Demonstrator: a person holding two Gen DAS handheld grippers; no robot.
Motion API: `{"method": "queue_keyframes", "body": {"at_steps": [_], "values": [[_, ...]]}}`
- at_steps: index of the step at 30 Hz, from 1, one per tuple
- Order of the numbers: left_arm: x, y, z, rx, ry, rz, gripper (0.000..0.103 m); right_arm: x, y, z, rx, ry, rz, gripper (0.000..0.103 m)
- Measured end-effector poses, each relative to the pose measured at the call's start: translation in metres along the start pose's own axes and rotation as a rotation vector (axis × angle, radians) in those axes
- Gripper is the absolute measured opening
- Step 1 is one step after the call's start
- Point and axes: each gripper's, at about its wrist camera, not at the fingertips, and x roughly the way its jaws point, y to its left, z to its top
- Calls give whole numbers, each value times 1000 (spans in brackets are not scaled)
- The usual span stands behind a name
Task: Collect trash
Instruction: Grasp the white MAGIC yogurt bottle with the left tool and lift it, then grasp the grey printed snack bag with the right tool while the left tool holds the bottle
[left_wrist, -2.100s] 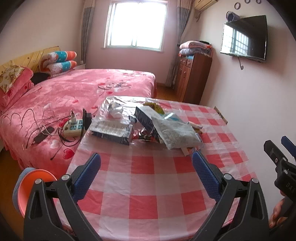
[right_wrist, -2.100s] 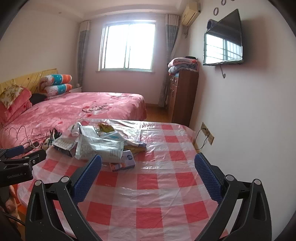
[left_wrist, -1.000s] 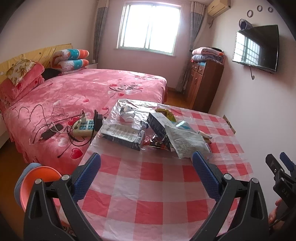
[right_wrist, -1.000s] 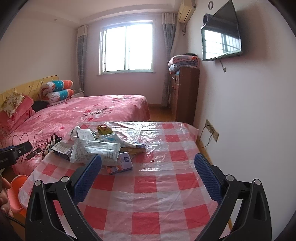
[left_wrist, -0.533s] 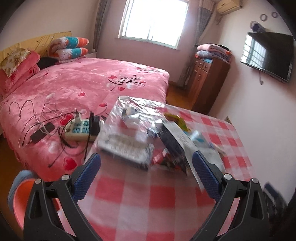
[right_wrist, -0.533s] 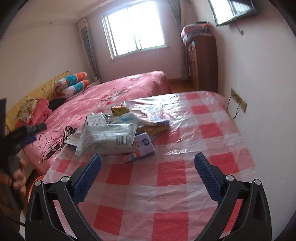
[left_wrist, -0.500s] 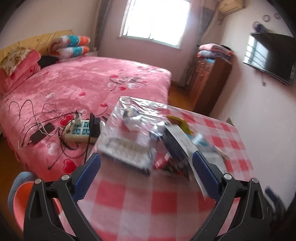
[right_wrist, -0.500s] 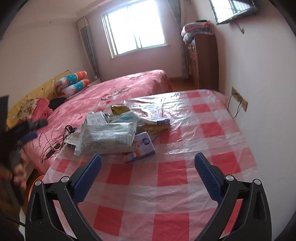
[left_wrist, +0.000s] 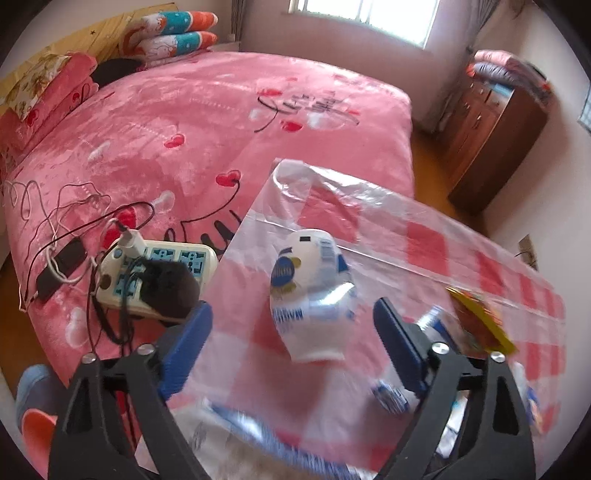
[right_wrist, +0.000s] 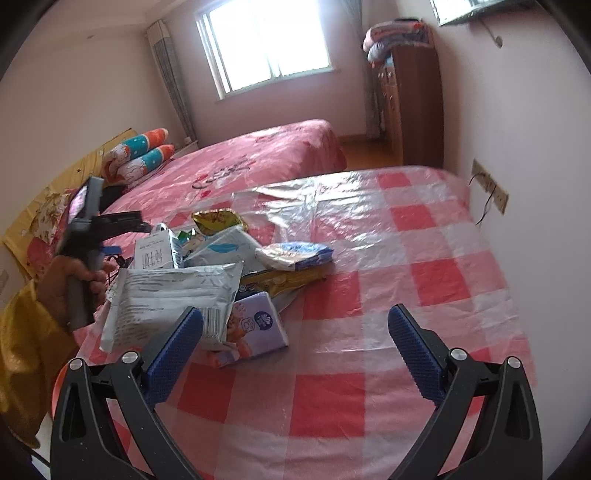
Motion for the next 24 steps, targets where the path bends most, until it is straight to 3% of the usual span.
{"method": "queue_keyframes", "body": {"at_steps": [4,8,12,16,24], "values": [[20,-5,8,28,35,12,71,15,0,3,1,15,10,99],[36,-12,7,49,83,-17,50,20,-5,10,11,13,5,99],[33,-28,-8,134,67,6,45,23,-8,16,9,6,-1,99],[19,-40,-29,184,66,-66,44,28,-9,16,18,12,9,99],[-16,-58,-82,235,66,-189,43,32,-17,0,108,73,116,99]]}}
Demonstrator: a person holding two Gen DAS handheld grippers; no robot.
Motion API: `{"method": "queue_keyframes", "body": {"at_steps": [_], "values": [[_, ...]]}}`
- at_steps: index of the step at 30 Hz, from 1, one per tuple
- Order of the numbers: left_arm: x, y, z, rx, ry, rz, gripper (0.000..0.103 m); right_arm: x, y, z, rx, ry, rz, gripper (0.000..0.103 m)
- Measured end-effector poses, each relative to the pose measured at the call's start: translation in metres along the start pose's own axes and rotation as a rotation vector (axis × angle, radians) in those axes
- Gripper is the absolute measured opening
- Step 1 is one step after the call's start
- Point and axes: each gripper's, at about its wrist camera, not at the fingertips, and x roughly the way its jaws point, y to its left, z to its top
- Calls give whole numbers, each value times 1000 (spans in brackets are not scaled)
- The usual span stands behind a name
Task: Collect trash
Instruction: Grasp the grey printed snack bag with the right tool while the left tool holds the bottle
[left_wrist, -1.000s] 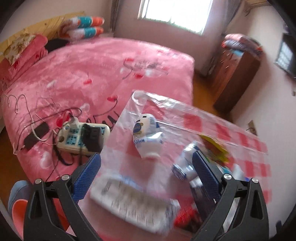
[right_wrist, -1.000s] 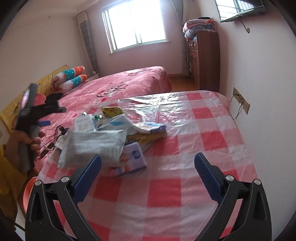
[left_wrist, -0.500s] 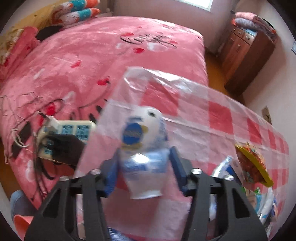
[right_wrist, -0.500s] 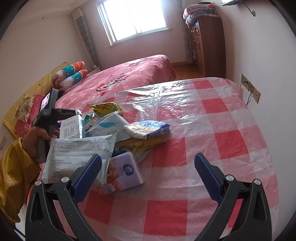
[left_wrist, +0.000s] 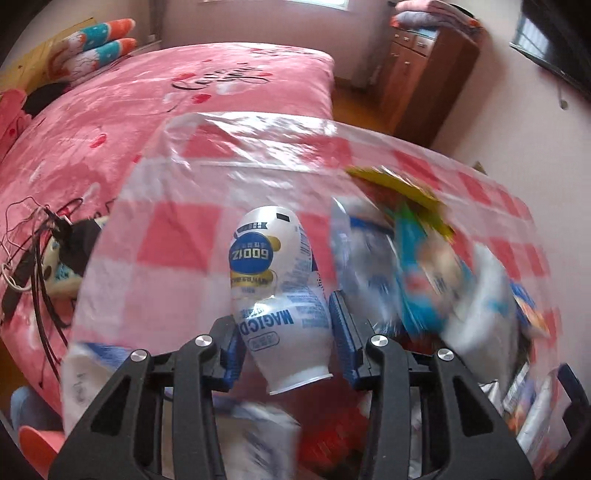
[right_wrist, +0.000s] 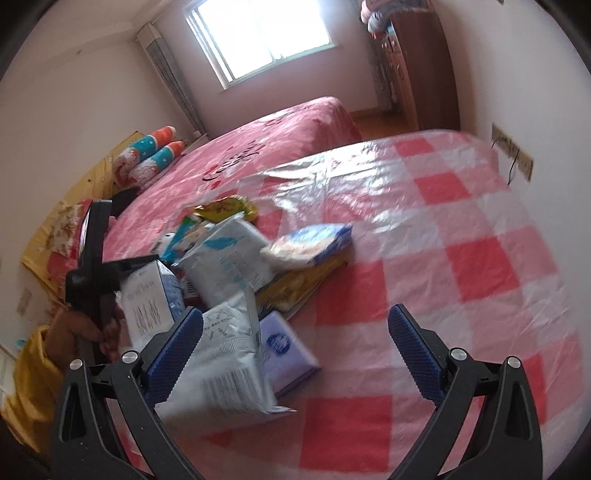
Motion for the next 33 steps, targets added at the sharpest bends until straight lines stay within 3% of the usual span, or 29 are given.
{"method": "queue_keyframes", "body": {"at_steps": [8,18,22,29,30,33], "values": [[-22,-23,-42,8,-11,-96,39,-9,0,-28,10,35,-1,99],[-44,-25,-66,-18,-50,-165,38,-38,-2,-62,33,50,-51,99],[-56,-24,-74,-24,-80,-175,26,-45,1,-74,83,85,4,98],[-59,-16,-81,-35,-59,-190,26,-38,24,-79,96,127,53,98],[-59,-15,-81,-34,-58,-182,28,-36,27,-79,97,130,48,98],[-60,-13,-77,-16,-69,-146,52,-28,36,-76,97,140,15,98]]}}
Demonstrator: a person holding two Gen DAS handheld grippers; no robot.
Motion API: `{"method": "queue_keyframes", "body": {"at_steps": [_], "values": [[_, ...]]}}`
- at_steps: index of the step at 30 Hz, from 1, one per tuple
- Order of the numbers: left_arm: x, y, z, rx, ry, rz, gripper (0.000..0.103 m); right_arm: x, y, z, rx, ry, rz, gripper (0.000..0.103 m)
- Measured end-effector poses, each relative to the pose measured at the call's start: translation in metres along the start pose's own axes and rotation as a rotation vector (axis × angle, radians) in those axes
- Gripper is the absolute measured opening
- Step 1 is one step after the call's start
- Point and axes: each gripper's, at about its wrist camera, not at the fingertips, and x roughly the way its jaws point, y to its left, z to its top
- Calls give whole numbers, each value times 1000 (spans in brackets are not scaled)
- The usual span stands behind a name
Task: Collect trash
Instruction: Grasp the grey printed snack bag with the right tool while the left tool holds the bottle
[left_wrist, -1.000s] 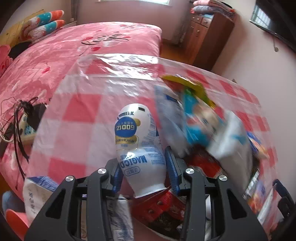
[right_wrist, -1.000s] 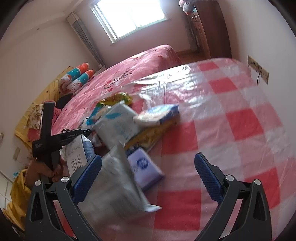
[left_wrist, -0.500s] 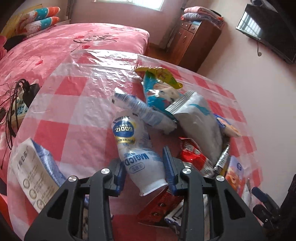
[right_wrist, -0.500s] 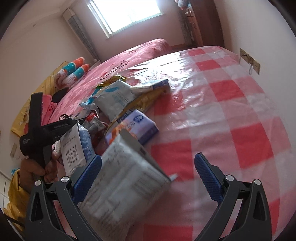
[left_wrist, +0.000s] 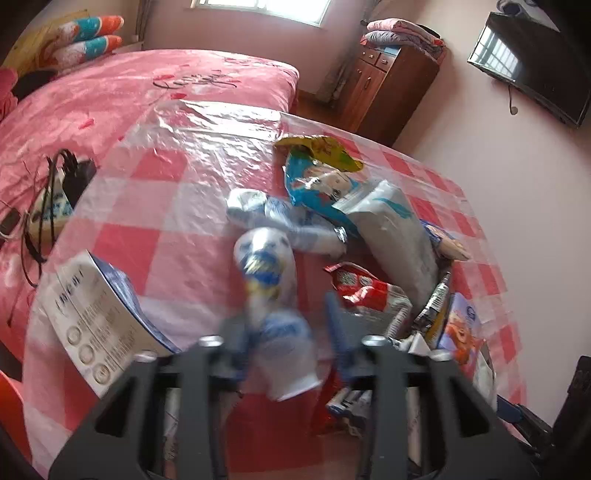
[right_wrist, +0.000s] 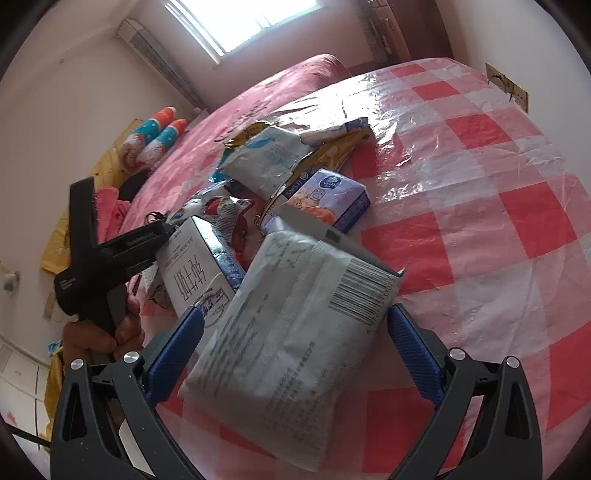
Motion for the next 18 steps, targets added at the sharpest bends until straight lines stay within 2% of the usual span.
{"method": "queue_keyframes", "body": {"at_steps": [1,2,6,15,18], "values": [[0,1,1,6,-9,14,60,2,3,0,-3,1,-14,98],[0,1,3,15,-16,26,64,4,5,0,-10,0,-38,98],[7,4,6,56,-24,70,64,12,9,-4,-38,9,-82,99],[7,2,-2,63,-18,43,61,18,16,-10,-146,-25,-106,98],[4,1,-5,66,-20,48,61,16,15,-12,-171,-38,-84,96]]}}
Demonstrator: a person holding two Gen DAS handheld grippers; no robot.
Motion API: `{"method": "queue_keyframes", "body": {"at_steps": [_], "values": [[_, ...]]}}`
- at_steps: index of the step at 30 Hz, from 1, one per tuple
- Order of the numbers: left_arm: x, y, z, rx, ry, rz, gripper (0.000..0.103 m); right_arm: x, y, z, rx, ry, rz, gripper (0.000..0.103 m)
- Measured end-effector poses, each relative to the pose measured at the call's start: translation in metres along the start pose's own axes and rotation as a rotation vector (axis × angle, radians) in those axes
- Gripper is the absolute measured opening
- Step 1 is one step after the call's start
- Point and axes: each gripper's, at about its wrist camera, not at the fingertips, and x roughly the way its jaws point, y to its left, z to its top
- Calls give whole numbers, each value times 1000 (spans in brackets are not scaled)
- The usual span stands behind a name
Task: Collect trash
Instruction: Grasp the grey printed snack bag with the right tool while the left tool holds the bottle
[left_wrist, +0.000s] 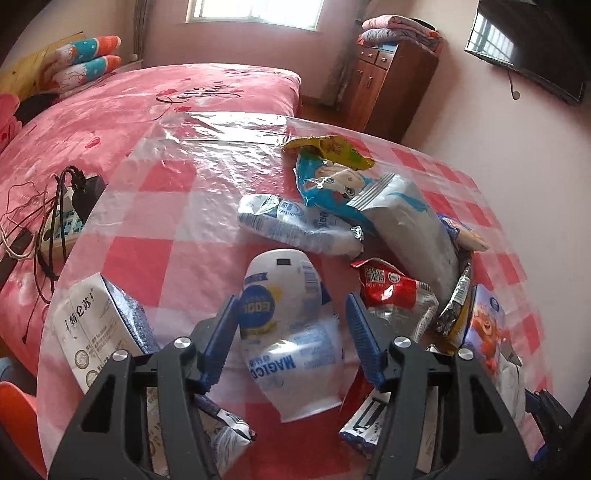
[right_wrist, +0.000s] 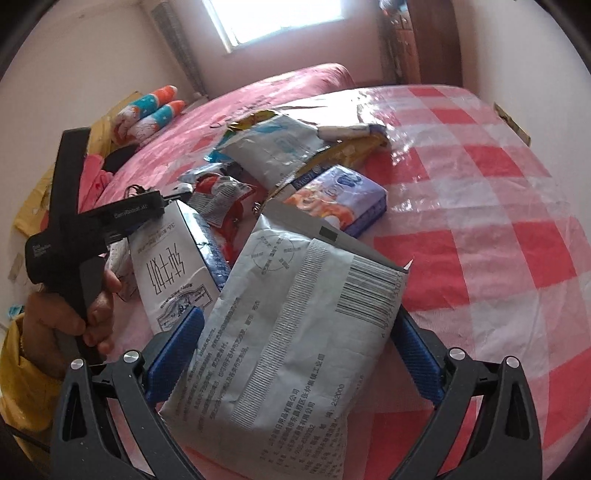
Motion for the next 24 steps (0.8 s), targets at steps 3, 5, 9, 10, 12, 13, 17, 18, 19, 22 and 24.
{"method": "queue_keyframes", "body": {"at_steps": [3,5,9,10,12,13,17,18,19,22,24], "values": [[2,-1,1,22,15,-3,64,-4,0,0,-29,-1,6,90],[3,-2,1,38,26,7,74,-9,0,-1,-61,-12,-13,87],[5,1,1,44,37,28,81,-16,-7,-2,-93,-14,-45,87],[5,1,1,44,40,31,83,-17,-10,-1,-92,-13,-51,87],[8,1,1,45,45,42,86,-20,-17,0,-109,-22,-104,87],[9,2,2,42,49,54,87,-20,-20,1,-124,-22,-148,87],[11,1,2,40,48,72,89,-20,-33,2,-87,-7,-157,89],[12,1,3,40,47,76,89,-20,-35,2,-70,-5,-148,89],[12,1,3,40,46,79,89,-20,-36,3,-60,-4,-145,90],[12,0,2,38,41,96,89,-18,-35,2,-43,0,-137,94],[14,-1,2,35,36,116,89,-15,-33,1,-45,6,-147,94]]}}
